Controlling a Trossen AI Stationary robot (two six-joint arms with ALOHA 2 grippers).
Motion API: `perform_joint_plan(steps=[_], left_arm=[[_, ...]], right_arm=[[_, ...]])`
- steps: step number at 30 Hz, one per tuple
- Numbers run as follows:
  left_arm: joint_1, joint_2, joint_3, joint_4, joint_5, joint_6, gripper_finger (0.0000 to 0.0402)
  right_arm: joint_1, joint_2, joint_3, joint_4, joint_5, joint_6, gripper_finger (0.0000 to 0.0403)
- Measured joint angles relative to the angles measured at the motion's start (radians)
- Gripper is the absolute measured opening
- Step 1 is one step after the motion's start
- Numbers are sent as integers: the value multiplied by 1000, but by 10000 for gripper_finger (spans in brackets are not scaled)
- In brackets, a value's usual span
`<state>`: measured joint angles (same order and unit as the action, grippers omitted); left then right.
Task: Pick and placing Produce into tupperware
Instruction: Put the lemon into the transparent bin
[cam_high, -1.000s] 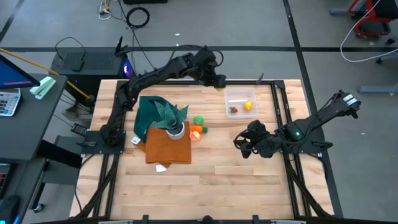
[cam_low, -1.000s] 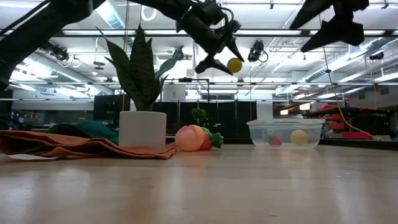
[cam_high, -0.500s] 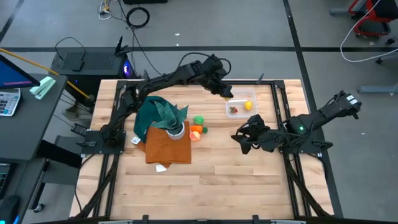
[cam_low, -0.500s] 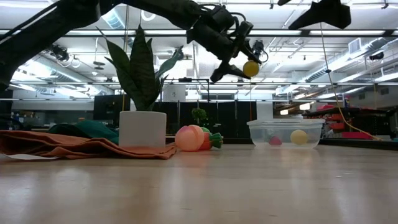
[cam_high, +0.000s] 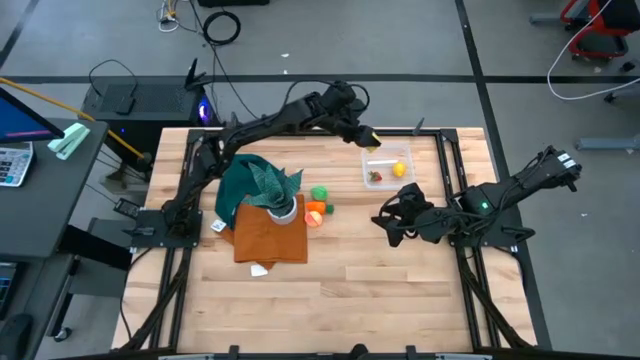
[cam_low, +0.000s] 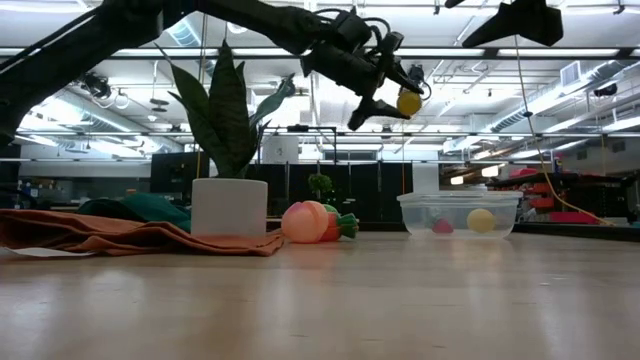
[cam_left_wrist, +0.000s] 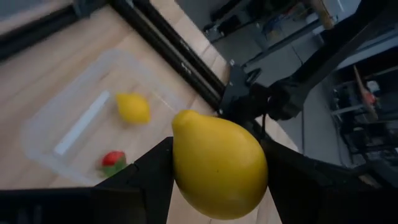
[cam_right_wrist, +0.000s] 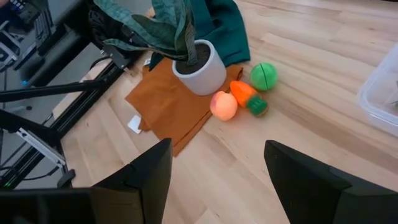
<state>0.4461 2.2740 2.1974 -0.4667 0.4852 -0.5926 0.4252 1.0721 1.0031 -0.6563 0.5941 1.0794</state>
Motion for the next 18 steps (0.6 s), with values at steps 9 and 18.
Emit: perform_joint_plan(steps=[9, 18], left_arm=[[1, 43, -2, 62, 40, -29, 219], [-6, 117, -2, 193, 49, -36, 219]], right_arm=[[0, 0, 0, 3, -2, 1, 219], [0, 0, 0, 6, -1, -9, 219]])
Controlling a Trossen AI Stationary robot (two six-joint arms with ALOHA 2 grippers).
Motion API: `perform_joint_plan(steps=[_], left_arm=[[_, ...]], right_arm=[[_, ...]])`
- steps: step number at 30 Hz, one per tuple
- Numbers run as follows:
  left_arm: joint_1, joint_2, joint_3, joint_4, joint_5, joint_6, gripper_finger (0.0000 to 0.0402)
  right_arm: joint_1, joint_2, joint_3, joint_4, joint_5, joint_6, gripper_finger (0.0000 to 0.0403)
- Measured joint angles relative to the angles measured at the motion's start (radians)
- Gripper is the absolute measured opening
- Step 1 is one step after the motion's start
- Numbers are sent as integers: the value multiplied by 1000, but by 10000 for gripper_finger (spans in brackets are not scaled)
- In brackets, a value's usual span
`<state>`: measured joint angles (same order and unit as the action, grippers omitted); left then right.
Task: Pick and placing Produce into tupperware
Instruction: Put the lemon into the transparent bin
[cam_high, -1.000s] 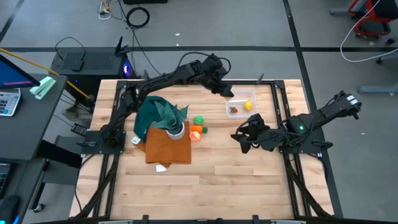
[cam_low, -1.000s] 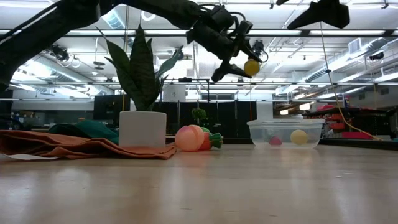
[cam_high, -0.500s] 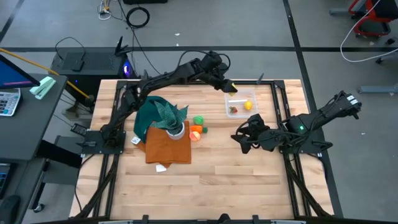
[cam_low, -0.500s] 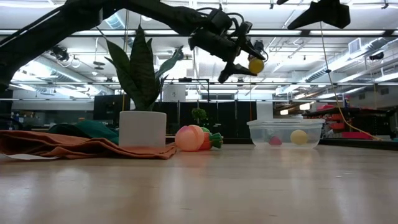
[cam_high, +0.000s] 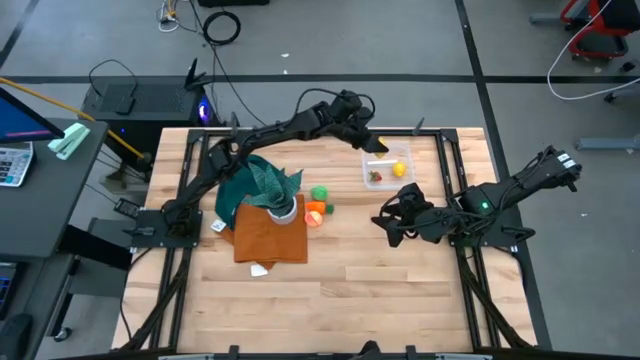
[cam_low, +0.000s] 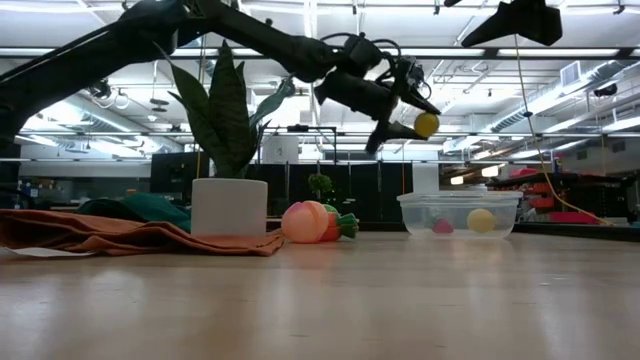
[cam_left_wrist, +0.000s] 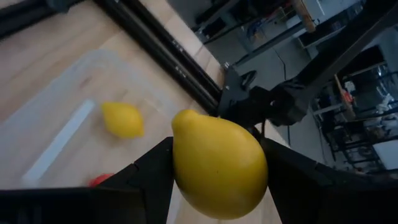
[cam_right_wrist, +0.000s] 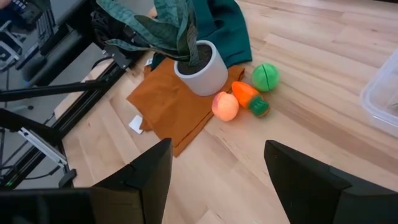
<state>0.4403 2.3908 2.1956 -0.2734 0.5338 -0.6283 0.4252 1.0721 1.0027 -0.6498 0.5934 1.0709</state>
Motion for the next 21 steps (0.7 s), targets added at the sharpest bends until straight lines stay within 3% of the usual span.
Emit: perform_joint_plan(steps=[16, 21], left_arm=[[-6, 50, 0, 7, -61, 235, 219], [-12, 51, 0, 10, -99, 375, 219]], right_arm=[[0, 0, 0, 2, 3, -2, 219], [0, 0, 0, 11, 3, 2, 219]])
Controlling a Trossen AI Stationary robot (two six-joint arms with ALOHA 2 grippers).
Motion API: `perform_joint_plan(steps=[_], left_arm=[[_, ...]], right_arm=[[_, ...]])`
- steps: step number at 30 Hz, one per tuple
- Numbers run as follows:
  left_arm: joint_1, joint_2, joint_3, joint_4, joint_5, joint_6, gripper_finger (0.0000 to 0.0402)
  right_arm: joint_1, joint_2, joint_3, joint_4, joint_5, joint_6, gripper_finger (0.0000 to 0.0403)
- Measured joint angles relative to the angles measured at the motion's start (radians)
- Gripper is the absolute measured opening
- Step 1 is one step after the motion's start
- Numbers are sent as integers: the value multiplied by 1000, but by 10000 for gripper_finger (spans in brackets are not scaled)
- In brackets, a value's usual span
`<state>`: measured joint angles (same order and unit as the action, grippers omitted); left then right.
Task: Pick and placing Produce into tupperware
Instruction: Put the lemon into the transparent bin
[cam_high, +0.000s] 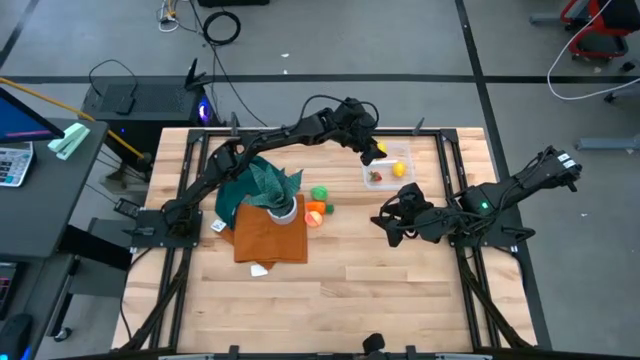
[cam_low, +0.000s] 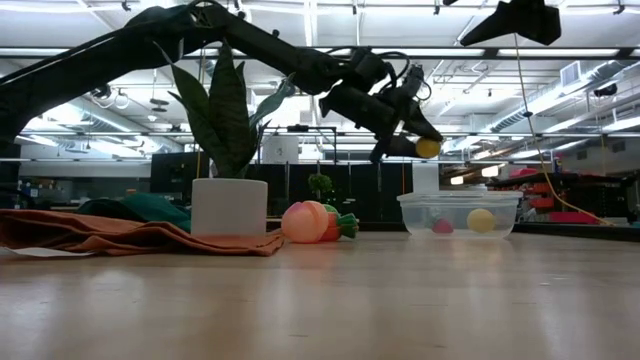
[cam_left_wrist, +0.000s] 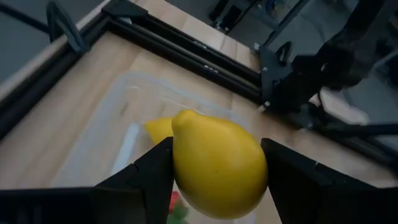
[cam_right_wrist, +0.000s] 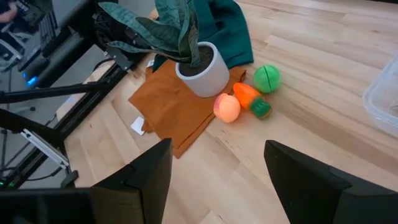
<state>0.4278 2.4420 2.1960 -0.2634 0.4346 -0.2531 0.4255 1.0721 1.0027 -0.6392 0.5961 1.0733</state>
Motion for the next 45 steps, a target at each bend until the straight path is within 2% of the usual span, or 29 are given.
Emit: perform_joint_plan(steps=[11, 25, 37, 43, 45], left_arm=[[-21, 0, 0, 12, -27, 184, 219], [-19, 0, 0, 10, -27, 219, 220], [-21, 6, 1, -29, -102, 399, 219], [-32, 48, -3, -147, -103, 400, 219], [-40, 67, 0, -127, -107, 414, 219]], right_arm=[[0, 0, 0, 27, 0, 44, 219], [0, 0, 0, 45, 1, 55, 219], [0, 0, 0, 44, 2, 54, 219], [0, 0, 0, 47, 6, 54, 219], [0, 0, 0, 50, 7, 55, 219]])
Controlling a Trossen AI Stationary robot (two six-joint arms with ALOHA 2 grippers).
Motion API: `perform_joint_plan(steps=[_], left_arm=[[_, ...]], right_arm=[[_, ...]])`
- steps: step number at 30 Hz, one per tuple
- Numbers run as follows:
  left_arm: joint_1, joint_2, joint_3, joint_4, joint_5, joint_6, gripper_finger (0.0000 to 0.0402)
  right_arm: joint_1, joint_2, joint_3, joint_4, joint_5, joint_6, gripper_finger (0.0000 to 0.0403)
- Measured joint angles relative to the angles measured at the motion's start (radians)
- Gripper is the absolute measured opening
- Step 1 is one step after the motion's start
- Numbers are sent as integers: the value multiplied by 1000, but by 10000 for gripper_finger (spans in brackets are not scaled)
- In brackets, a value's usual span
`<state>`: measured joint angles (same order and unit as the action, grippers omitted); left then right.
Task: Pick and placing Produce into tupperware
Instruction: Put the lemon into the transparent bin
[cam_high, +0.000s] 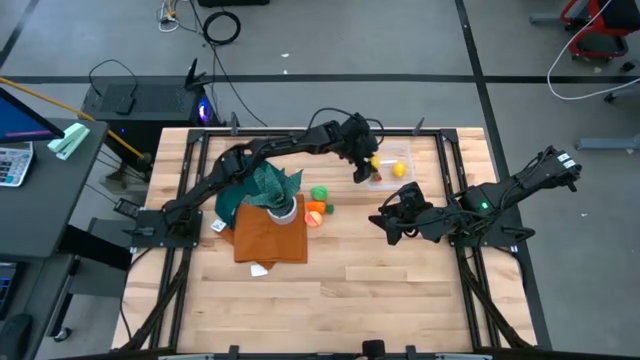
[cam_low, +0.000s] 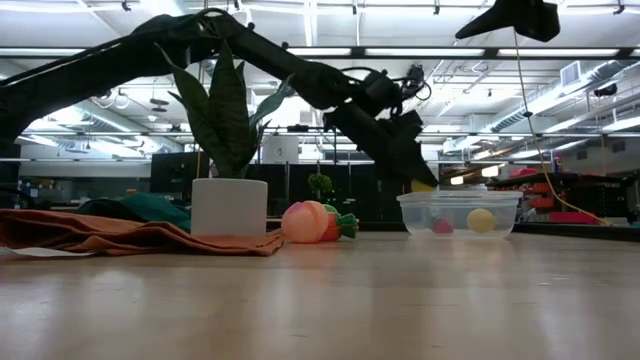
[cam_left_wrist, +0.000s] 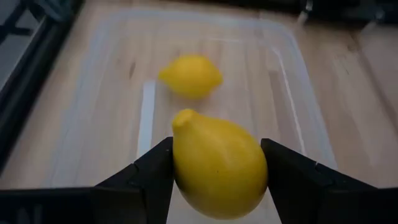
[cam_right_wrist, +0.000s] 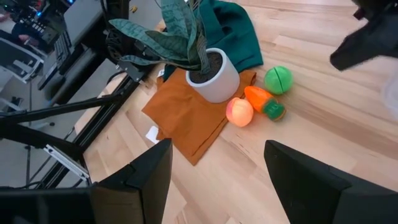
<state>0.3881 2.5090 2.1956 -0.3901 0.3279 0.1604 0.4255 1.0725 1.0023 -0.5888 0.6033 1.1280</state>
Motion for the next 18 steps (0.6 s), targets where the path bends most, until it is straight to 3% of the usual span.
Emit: perform_joint_plan(steps=[12, 18], left_arm=[[-25, 12, 0, -11, -24, 30, 221], [-24, 12, 0, -11, -27, 9, 252]], right_arm=[[0, 0, 0, 16, 0, -2, 219], [0, 0, 0, 20, 0, -2, 219]])
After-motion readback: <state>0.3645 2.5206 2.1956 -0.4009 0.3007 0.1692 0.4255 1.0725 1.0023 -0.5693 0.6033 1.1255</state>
